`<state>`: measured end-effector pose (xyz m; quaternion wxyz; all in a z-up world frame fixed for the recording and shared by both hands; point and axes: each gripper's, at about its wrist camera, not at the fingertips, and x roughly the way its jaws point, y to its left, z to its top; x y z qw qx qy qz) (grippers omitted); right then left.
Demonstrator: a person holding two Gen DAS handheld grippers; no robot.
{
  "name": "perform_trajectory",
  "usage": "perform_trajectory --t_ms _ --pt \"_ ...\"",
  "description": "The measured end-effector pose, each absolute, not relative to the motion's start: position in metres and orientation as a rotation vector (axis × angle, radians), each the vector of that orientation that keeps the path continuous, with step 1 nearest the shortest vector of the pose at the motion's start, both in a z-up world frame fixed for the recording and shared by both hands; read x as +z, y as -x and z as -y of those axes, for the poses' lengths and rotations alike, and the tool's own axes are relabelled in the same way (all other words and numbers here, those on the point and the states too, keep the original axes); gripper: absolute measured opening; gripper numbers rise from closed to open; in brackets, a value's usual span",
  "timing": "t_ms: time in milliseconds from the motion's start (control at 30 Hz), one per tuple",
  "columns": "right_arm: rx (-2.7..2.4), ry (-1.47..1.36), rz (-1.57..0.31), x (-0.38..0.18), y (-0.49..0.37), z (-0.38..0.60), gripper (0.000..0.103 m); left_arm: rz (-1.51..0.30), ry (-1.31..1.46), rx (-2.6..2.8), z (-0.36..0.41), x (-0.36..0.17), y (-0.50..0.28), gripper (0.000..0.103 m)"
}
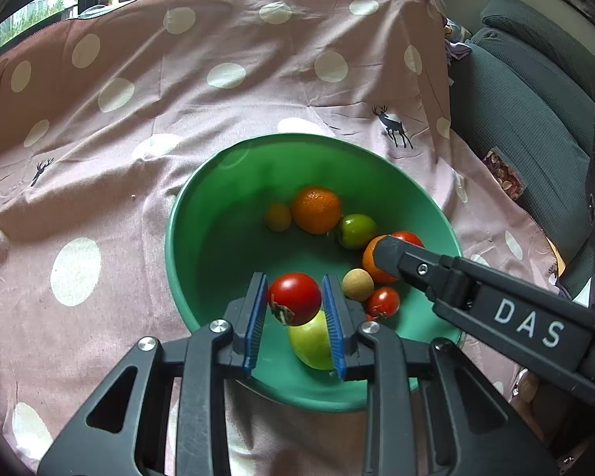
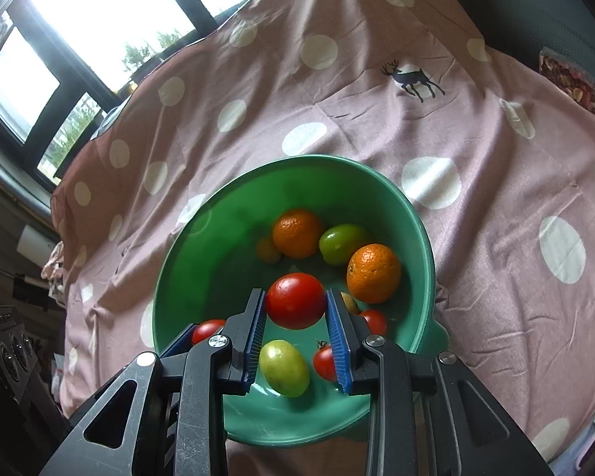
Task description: Organize fruits
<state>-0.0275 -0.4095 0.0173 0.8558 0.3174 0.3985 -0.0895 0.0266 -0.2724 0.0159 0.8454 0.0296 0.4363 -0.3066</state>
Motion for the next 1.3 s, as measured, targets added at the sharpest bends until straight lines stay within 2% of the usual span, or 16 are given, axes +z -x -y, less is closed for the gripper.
perform_trajectory --t_ms 133,167,233,267,300,400,467,567,800,1300 --pt "-0.208 -0.655 -0.834 0.020 0.028 0.411 0.032 -0.923 -0.063 -0.642 0.273 0.019 -0.025 0.030" --pt "-0.212 -0.653 -0.832 0.021 0.029 0.411 0.036 -0.925 -0.059 -0.642 0.272 0.020 -0.025 0.033" --pt "-0.214 -0.655 -0.823 0.022 0.031 0.413 0.050 -0.921 -0.049 -0.647 0.270 0.023 -0.024 0.041" --pt "-0.217 -0.652 -0.817 0.024 0.032 0.414 0.059 -0.915 -0.043 -0.648 0.269 0.026 -0.023 0.049" --pt "-0.224 -0.647 -0.809 0.026 0.033 0.414 0.060 -0.908 -0.039 -0.647 0.267 0.028 -0.022 0.058" --pt "-0.244 -0.623 -0.784 0.033 0.038 0.414 0.062 -0.875 -0.022 -0.630 0.262 0.039 -0.017 0.077" --pt "-0.246 -0.621 -0.769 0.036 0.041 0.415 0.065 -0.858 -0.022 -0.616 0.259 0.047 -0.014 0.084" --pt "-0.237 -0.630 -0.739 0.042 0.045 0.417 0.074 -0.821 -0.044 -0.594 0.256 0.057 -0.009 0.087" --pt "-0.235 -0.626 -0.710 0.052 0.052 0.416 0.074 -0.790 -0.038 -0.580 0.245 0.068 -0.002 0.102" --pt "-0.293 -0.605 -0.737 0.053 0.057 0.417 0.074 -0.775 -0.054 -0.555 0.235 0.071 0.007 0.102"
